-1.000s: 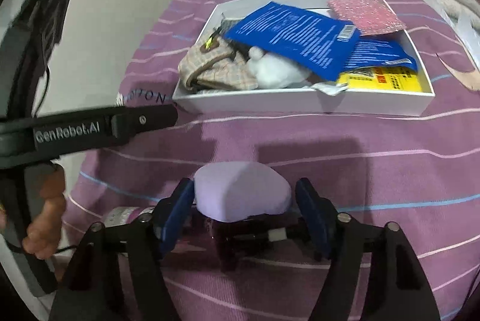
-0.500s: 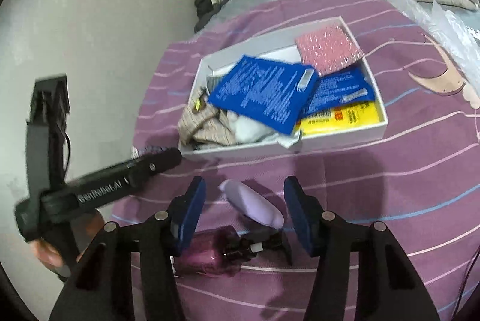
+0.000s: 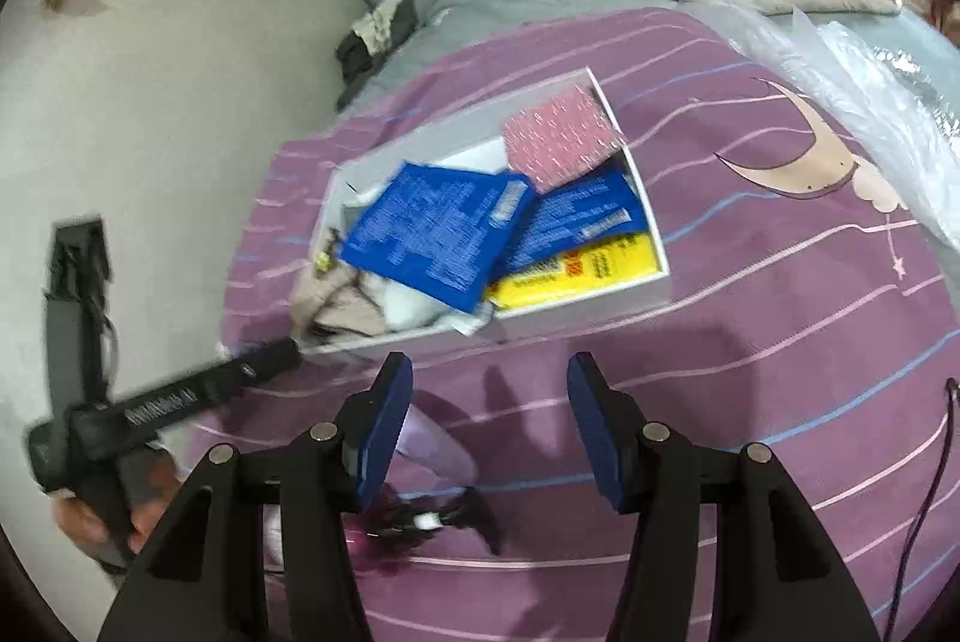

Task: Organize soft objects
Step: 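Lift the lavender pad and carry it over the tray with the right gripper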

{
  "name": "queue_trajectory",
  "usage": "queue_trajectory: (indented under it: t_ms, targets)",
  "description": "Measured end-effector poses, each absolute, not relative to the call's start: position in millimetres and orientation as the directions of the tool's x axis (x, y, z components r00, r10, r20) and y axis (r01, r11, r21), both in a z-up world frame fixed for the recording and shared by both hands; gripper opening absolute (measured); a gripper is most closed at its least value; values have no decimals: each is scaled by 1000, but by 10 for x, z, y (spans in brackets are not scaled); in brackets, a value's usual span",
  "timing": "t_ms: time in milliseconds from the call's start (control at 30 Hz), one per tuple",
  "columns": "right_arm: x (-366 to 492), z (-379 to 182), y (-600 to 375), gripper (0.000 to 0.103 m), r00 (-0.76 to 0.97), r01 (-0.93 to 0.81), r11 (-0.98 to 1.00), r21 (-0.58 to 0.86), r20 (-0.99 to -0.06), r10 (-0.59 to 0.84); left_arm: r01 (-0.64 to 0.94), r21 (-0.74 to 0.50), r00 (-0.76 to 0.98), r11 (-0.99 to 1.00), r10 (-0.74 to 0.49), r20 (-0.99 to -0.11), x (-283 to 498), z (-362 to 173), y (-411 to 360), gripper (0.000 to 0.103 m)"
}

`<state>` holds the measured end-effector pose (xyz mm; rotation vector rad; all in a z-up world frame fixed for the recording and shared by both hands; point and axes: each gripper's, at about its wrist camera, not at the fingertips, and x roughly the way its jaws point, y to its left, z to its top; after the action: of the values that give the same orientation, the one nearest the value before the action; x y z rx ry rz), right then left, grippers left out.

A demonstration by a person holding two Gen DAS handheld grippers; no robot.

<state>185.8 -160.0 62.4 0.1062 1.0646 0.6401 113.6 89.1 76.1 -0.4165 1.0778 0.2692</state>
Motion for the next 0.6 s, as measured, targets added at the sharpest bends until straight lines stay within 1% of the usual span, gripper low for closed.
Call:
queue_trajectory:
  t_ms: [33,67,100,200,267,400,467,500,533,567,600]
  targets:
    - [1850,603,-1594,68,316,-443,812,379,-782,537,-410,-194,452,891,14,-892,1138,760,886,61]
    - [1842,594,-1597,72,310,-448,807,385,-779,544,-409,-191,452,892,16,-892,1140,759,881,61]
    - [1831,600,-1605,80,310,-450,800,397,-770,557,-406,-189,453,894,18,-891,1142,762,871,61]
    - [1787,650,-1611,83,291,-472,749,466,-719,631,-400,-185,454,898,18,-891,1148,766,845,61]
    - [1725,652,-1536,85,251,-506,712,487,-707,662,-399,-181,450,899,20,-893,1152,761,846,61]
    - [1572,544,-1297,85,242,-561,722,406,-753,612,-407,-161,439,899,38,-898,1148,749,852,61]
    - [1545,458,-1220,81,217,-568,716,406,-765,606,-412,-163,441,896,39,-896,1135,750,872,61]
    - [1543,413,-1191,73,201,-567,715,409,-773,601,-414,-168,444,895,38,-895,1129,749,881,61]
    - [1543,381,-1177,60,194,-566,716,408,-779,597,-418,-173,449,892,37,-893,1119,751,900,61]
    - [1548,350,-1158,54,195,-565,725,395,-789,582,-421,-176,450,890,37,-892,1116,752,906,61]
    - [1552,337,-1154,43,202,-564,733,380,-797,569,-425,-178,452,887,39,-891,1109,754,916,61]
